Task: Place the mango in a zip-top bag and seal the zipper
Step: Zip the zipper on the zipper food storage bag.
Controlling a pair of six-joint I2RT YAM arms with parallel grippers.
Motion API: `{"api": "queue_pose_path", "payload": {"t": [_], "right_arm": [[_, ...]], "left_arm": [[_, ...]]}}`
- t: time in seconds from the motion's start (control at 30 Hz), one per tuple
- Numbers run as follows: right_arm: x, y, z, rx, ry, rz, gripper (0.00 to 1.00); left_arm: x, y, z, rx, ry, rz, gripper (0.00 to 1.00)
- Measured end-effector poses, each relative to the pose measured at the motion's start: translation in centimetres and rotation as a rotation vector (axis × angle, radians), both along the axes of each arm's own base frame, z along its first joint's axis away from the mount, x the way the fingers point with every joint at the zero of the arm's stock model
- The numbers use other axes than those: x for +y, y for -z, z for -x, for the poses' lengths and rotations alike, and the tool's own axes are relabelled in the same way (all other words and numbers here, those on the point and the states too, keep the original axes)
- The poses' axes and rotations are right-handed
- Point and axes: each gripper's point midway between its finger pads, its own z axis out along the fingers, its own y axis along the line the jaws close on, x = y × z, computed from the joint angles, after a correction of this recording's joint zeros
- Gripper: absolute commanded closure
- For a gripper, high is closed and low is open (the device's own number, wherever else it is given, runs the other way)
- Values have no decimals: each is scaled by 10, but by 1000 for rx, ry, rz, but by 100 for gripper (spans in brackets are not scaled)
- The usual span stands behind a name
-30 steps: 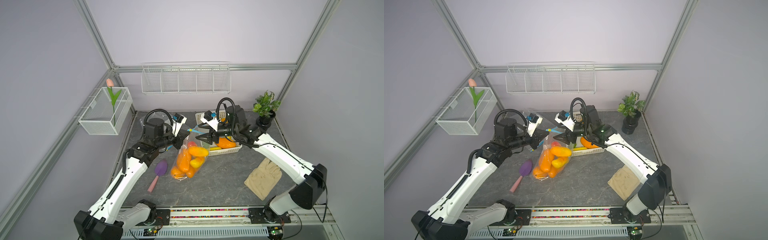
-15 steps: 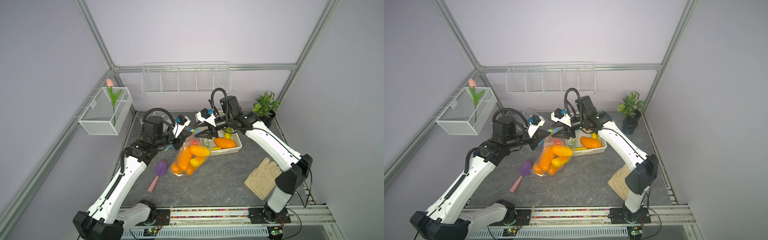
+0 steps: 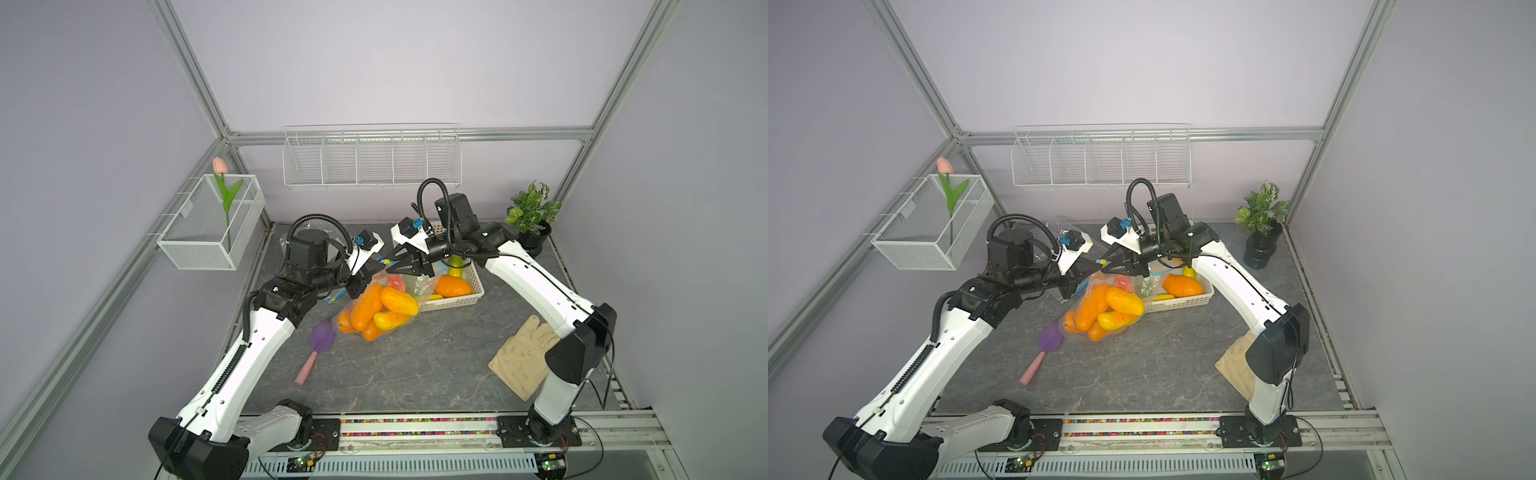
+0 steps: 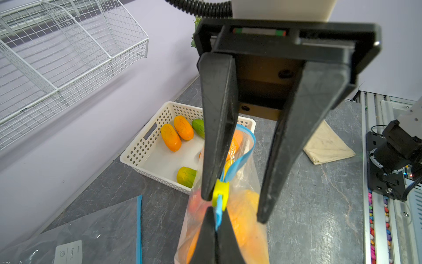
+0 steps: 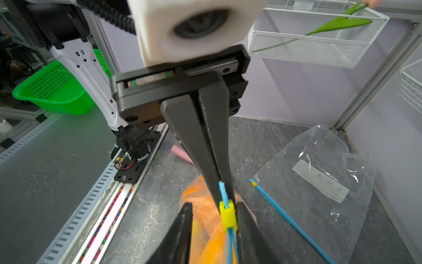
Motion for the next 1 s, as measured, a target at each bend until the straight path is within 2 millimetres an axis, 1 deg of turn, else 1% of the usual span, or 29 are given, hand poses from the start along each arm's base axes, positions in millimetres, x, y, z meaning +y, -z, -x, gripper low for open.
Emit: {"api": "queue_pose_path", "payload": {"t": [0.13,0.23,0.4,0.53,0.63,0.73,0.87,1.0], "right_arm": [[3,1,-3,1,11,-8,82],[5,6,-7,5,25,-13,88],[3,19,-14,1,88,-13,90],[-8,26,-22,5,157,1,90],[-20,32,-30,10,211,18,90],[-37,41,-39,25,274,41,91],[-69,56,-52,70,382,73,91],[-100,62,-60,103,487,90,91]], "left_arm": [[0,0,-1,-2,-4,-1,100],[2,1,-2,-5,-19,-6,100],[9,9,-7,-9,-83,-12,100],[16,4,-11,-41,-141,12,100],[22,-2,-17,-64,-200,31,100],[30,-4,-22,-77,-259,48,100],[40,-8,-30,-89,-341,66,100],[49,-12,-39,-97,-418,76,100]]}}
